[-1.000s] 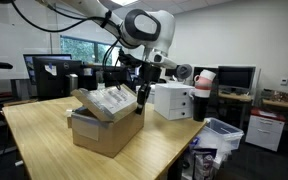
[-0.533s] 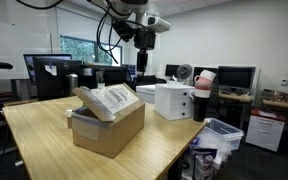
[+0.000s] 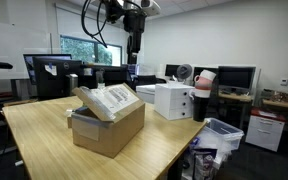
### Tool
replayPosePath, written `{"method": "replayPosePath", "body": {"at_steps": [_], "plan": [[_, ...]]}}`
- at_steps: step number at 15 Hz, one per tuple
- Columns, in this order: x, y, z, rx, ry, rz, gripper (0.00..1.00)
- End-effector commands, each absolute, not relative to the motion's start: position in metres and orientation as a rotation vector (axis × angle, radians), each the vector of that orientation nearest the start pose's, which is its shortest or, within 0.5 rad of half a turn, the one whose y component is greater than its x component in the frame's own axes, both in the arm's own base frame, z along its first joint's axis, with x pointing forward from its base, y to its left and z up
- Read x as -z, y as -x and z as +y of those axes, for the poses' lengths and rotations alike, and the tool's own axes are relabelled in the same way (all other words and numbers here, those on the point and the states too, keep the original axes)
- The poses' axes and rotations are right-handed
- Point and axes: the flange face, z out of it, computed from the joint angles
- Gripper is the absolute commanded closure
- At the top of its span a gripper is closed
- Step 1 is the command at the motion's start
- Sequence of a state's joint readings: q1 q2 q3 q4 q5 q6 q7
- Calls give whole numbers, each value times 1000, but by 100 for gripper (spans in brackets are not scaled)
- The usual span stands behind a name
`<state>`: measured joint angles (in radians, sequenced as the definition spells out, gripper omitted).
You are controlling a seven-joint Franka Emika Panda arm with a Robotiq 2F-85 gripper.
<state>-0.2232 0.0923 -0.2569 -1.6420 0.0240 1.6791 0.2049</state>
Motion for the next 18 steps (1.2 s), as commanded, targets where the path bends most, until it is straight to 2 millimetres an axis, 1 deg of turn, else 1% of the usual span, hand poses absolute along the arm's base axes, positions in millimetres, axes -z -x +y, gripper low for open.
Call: {"method": "replayPosePath", "body": {"at_steps": [1, 2, 4, 7, 10, 12, 14, 18], "plan": [[-542, -493, -248, -116, 3034, 770, 0], [-538, -485, -244, -137, 3060, 667, 0], [-530, -474, -240, -169, 3099, 514, 0], [-522, -461, -237, -203, 3123, 279, 0], [-518, -453, -235, -221, 3131, 60, 0], [-520, -454, -231, -173, 3152, -96, 0], [-524, -456, -228, -135, 3171, -206, 0], [-538, -465, -220, -15, 3242, -428, 0]]}}
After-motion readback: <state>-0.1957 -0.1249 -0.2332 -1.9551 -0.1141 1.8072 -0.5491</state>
